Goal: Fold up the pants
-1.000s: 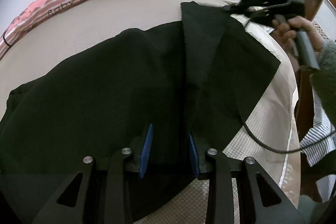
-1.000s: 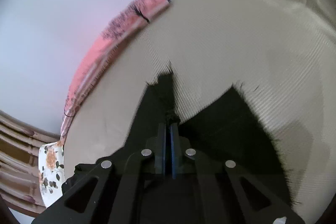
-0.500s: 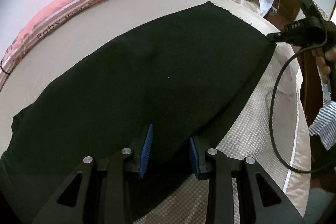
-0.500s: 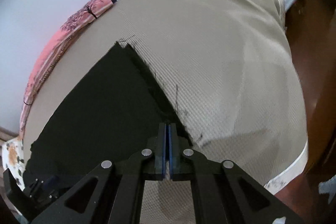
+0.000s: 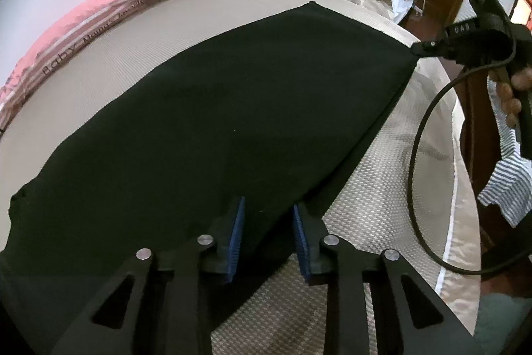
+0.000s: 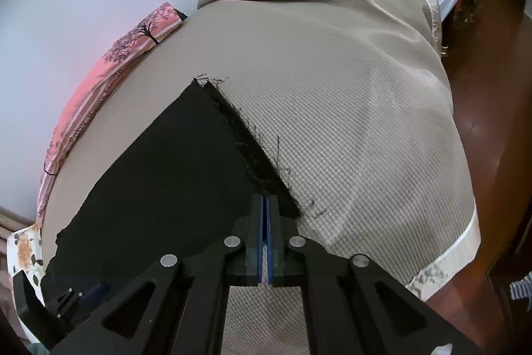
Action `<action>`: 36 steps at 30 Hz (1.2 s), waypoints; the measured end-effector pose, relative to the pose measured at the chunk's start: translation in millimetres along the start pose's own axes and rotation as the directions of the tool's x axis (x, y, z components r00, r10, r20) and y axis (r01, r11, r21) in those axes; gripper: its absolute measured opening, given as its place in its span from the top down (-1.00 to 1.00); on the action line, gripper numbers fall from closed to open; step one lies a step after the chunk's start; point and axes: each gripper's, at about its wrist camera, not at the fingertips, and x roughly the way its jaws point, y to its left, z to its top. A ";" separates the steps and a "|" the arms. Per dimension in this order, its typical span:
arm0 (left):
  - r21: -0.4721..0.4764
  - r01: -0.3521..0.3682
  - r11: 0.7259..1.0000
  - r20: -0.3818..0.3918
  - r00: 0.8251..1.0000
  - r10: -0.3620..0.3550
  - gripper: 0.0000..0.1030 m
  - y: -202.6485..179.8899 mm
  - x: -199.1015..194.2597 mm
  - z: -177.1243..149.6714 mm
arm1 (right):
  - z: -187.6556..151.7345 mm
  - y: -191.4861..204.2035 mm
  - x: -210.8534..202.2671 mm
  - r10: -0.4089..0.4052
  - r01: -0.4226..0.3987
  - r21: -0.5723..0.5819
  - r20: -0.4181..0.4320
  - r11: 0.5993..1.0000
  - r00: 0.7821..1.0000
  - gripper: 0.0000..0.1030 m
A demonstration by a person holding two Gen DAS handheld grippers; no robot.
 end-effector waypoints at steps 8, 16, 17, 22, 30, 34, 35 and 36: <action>-0.023 0.046 0.999 -0.002 0.999 -0.046 0.46 0.3 -0.3 -3.2 | -7.2 -3.7 15.5 -0.042 0.042 0.009 -0.011 0.999 0.999 0.99; -0.034 0.050 0.998 -0.001 0.999 -0.050 0.46 -1.1 -3.6 -2.6 | -2.7 3.6 16.1 -0.071 0.071 -0.002 -0.099 0.997 0.993 0.68; -0.046 0.066 0.997 0.008 0.998 -0.066 0.46 2.1 -10.3 -2.3 | -1.1 5.9 8.6 -0.063 0.063 -0.003 -0.090 0.998 0.994 0.55; -0.094 0.041 0.995 0.078 0.996 -0.034 0.44 28.0 -51.0 -0.9 | 15.0 37.6 -24.0 -0.098 0.096 -0.114 -0.013 0.989 0.995 0.45; -0.337 -0.237 0.911 0.074 0.958 0.276 0.44 128.2 -97.4 -29.2 | 9.9 190.6 2.5 0.115 -0.165 -0.475 -0.131 0.864 0.985 0.41; -0.426 -0.342 0.838 -0.026 0.930 0.367 0.44 173.5 -105.1 -62.9 | -16.1 276.8 44.4 0.227 -0.384 -0.558 -0.331 0.736 0.916 0.39; -0.438 -0.348 0.829 -0.041 0.929 0.368 0.44 178.9 -105.3 -70.7 | -23.7 299.4 55.6 0.242 -0.433 -0.571 -0.381 0.697 0.892 0.39; -0.451 -0.353 0.820 -0.065 0.929 0.364 0.44 185.0 -105.4 -80.9 | -31.2 321.6 66.8 0.252 -0.472 -0.572 -0.422 0.671 0.871 0.39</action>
